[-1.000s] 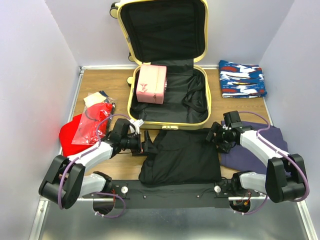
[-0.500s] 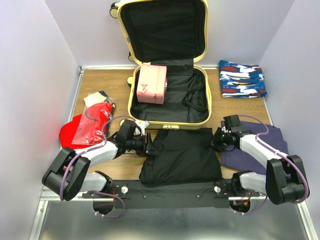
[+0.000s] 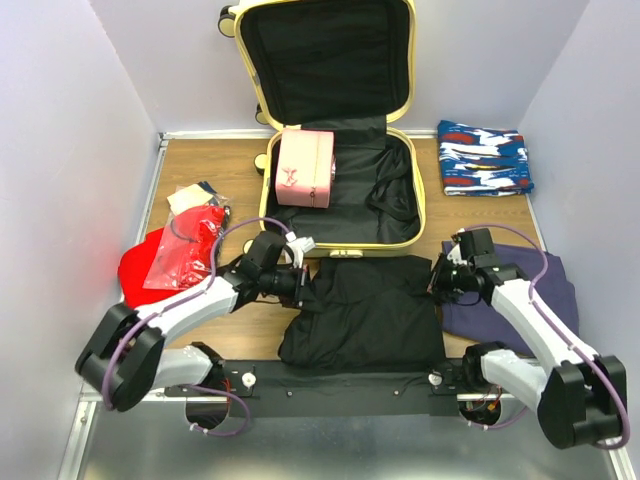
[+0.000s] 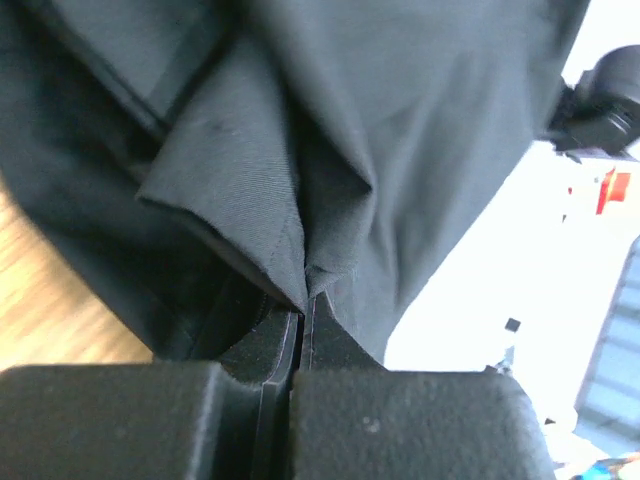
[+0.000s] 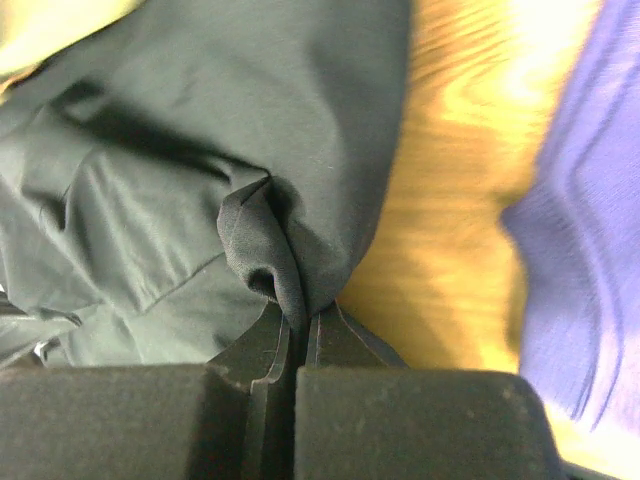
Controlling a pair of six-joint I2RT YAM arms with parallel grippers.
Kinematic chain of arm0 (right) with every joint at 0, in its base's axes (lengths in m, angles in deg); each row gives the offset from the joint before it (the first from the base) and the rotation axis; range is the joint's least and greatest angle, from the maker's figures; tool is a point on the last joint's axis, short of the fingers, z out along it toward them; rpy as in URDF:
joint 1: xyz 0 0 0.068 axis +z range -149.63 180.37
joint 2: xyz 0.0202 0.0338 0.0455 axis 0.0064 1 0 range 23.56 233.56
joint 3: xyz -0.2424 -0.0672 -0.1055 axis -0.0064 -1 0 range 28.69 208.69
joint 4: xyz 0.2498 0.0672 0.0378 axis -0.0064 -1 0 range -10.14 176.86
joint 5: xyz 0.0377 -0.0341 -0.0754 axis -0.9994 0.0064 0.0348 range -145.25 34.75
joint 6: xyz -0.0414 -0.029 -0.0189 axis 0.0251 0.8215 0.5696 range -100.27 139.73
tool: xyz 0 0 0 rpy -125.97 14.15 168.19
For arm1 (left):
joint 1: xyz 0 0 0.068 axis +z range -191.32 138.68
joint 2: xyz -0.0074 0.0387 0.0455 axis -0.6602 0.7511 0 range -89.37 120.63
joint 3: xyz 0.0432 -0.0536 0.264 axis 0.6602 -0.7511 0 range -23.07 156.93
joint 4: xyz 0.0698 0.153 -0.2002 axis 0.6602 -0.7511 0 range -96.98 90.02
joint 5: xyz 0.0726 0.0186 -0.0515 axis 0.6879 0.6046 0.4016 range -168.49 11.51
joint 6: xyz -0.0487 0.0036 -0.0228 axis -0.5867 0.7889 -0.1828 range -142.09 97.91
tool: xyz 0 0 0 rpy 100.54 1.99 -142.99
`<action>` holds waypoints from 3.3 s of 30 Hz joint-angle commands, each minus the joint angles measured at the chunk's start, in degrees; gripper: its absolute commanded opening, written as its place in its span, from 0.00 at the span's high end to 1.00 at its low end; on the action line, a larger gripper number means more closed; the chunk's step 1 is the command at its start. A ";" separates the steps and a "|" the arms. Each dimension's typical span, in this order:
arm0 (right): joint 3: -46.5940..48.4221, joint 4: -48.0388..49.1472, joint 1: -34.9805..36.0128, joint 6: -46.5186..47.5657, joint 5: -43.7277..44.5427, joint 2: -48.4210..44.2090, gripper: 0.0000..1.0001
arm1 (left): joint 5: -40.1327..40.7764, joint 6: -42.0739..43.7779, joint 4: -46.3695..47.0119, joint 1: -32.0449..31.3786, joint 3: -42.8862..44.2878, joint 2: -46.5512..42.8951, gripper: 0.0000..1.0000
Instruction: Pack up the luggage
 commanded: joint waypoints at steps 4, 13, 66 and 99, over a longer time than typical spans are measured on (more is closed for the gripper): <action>8.28 -11.19 0.26 9.12 -11.34 -8.41 0.99 | 0.53 6.59 -6.70 -4.74 6.47 -9.80 1.00; 20.40 -16.03 0.17 15.19 -10.21 -13.52 0.99 | 2.27 11.08 -6.35 -11.33 13.94 -15.16 1.00; 85.01 31.51 6.41 66.87 -9.15 70.68 0.99 | 67.59 -34.44 45.07 -20.92 33.98 35.27 1.00; 78.51 42.24 8.00 56.68 -3.00 67.09 0.14 | 64.43 -21.09 43.40 -19.60 25.29 17.89 0.14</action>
